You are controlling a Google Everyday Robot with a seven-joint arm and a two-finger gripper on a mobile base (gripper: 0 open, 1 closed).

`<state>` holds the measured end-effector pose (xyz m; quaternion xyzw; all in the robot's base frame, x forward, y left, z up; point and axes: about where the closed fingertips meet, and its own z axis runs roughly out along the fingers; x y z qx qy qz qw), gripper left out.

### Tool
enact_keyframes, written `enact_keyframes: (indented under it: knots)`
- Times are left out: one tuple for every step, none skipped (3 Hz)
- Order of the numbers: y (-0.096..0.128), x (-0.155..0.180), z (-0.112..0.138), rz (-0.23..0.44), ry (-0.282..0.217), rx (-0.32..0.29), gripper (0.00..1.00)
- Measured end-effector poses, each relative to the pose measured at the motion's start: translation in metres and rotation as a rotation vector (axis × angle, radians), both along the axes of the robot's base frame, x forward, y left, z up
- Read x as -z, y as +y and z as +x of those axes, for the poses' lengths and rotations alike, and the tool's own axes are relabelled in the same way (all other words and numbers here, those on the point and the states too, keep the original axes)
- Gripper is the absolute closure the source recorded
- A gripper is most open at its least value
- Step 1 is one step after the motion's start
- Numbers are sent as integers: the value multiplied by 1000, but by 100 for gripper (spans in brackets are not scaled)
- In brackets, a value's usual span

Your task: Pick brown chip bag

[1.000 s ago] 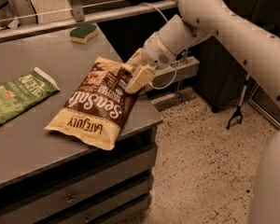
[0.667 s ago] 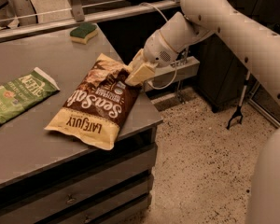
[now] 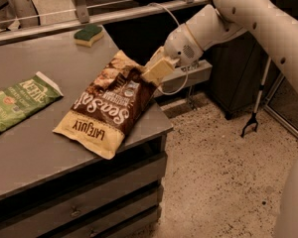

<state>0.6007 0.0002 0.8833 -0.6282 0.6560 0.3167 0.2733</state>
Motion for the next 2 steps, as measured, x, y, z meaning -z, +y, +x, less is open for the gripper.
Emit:
enact_keyframes:
  knots:
    - [-6, -26, -10, 122, 86, 65, 100]
    - [-16, -60, -15, 229, 170, 149, 100]
